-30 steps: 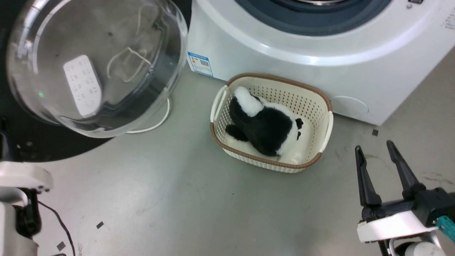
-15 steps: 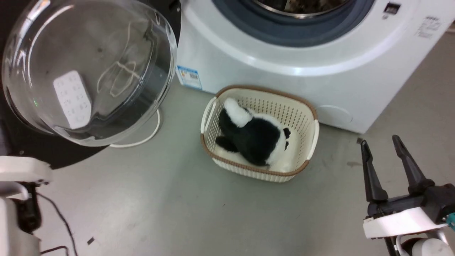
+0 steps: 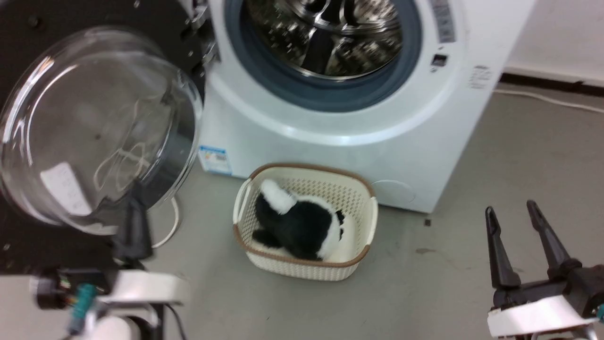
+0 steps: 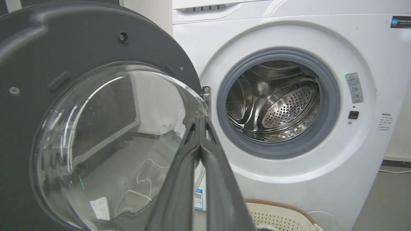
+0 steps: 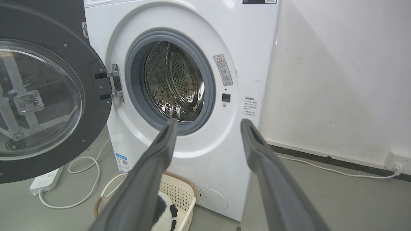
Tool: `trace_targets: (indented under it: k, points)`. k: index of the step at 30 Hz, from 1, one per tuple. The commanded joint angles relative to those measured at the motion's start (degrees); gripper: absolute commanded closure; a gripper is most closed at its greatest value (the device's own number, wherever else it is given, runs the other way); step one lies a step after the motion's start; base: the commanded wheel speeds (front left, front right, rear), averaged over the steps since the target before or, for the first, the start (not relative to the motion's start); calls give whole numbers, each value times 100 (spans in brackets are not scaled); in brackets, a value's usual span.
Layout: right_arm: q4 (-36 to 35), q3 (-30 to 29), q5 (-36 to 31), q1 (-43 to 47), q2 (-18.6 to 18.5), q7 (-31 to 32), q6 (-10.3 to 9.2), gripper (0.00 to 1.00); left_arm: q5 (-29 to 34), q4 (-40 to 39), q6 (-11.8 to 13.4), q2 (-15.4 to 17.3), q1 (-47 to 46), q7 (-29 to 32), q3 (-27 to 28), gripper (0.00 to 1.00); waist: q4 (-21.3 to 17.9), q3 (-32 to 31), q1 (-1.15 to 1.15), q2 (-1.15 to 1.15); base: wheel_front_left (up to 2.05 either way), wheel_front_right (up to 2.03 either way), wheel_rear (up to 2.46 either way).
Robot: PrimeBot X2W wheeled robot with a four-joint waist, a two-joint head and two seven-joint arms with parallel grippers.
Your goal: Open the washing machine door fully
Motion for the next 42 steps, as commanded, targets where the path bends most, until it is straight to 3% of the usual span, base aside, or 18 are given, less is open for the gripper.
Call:
trace_targets:
  k: [1, 5, 6, 7, 8, 11, 20, 42]
  points:
    - [-39, 17, 7, 105, 15, -24, 5, 0, 45, -24, -31, -87, 178, -25, -117, 100, -234, -227, 1, 0, 0, 0, 0]
    - [-62, 7, 25, 180, 15, -24, 5, 0, 105, 27, -35, -209, 372, -25, -358, 100, -340, -311, 1, 0, 0, 0, 0]
    - [-57, -8, 64, 229, 15, -24, 5, 0, 162, 69, 10, -264, 494, -25, -512, 35, -406, -364, 1, 0, 0, 0, 0]
    - [-57, -8, 64, 229, 15, -24, 5, 0, 162, 69, 10, -264, 494, -25, -512, 35, -406, -364, 1, 0, 0, 0, 0]
    - [-51, -8, 92, 255, 15, -24, 5, 0, 183, 83, 44, -287, 558, -25, -585, 0, -443, -386, 1, 0, 0, 0, 0]
    - [-32, -1, 198, 373, 15, -24, 5, 0, 267, 126, 196, -340, 774, -25, -843, 0, -553, -419, 1, 0, 0, 0, 0]
    - [45, 41, 308, 523, 15, -24, 5, 0, 444, 613, 201, -308, 931, -25, -1124, 0, -652, -437, 1, 0, 0, 0, 0]
    - [247, 128, 358, 552, 15, -24, 5, 0, 402, 841, 226, -177, 805, -25, -1012, 0, -703, -449, 1, 0, 0, 0, 0]
